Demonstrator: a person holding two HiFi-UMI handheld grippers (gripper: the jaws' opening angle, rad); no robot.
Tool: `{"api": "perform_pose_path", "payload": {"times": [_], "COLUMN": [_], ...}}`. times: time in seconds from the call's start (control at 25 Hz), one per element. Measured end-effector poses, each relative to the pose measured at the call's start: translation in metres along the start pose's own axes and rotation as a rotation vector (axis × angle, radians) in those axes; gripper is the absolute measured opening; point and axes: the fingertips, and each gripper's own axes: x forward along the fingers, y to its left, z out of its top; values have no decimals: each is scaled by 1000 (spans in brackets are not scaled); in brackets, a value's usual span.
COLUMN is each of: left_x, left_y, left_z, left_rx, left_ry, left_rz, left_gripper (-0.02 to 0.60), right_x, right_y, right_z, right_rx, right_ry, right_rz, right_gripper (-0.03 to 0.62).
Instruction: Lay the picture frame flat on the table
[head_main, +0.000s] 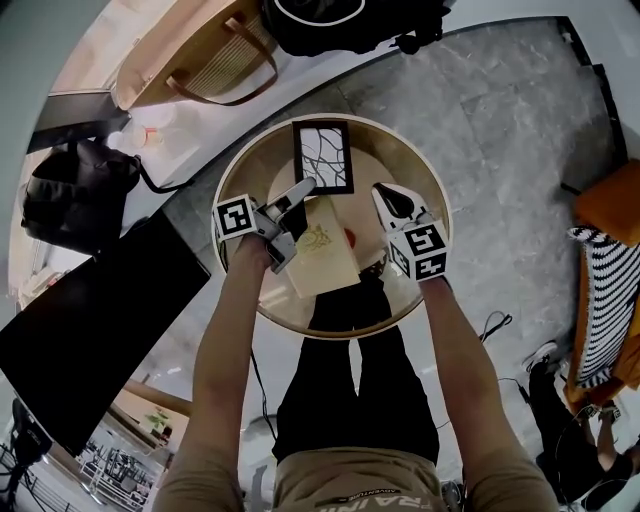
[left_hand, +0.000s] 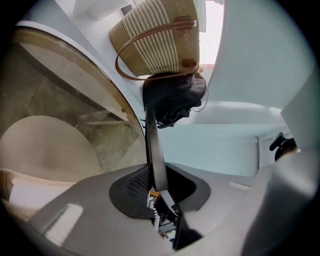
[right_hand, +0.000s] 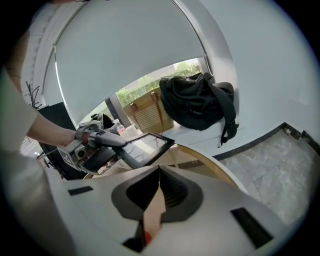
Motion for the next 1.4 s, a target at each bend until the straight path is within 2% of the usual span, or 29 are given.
{"api": "perform_pose_path", "payload": {"times": [0.16, 0.32, 0.48, 0.64, 0.88, 1.0, 1.24, 1.4], "left_x": [5, 6, 6, 10, 15, 16, 14, 10], "left_y": [12, 18, 24, 28, 36, 40, 46, 50], "left_z": [2, 6, 11, 8, 2, 2, 3, 1], "left_rx": [-27, -50, -12, 89, 318, 429, 546, 593], "left_ry": [18, -7, -6, 16, 29, 33, 19, 34], "left_rz": [64, 85, 169, 302, 564, 679, 803, 843], "left_gripper": [72, 72, 72, 72, 72, 104, 169, 187], "right_x": [-1, -4, -5, -4, -2, -1, -4, -3], "right_y": [-3, -6, -8, -9, -3, 0, 6, 5], "right_z": [-8, -13, -15, -15, -16, -18, -18, -15], "right_rx": [17, 31, 40, 51, 59, 67, 51, 43], "right_ry": [7, 10, 4, 0, -13, -14, -6, 4], "right_rz": [-3, -8, -9, -9, 8, 16, 38, 30], "right_gripper": [9, 9, 9, 9, 9, 9, 9, 9]}}
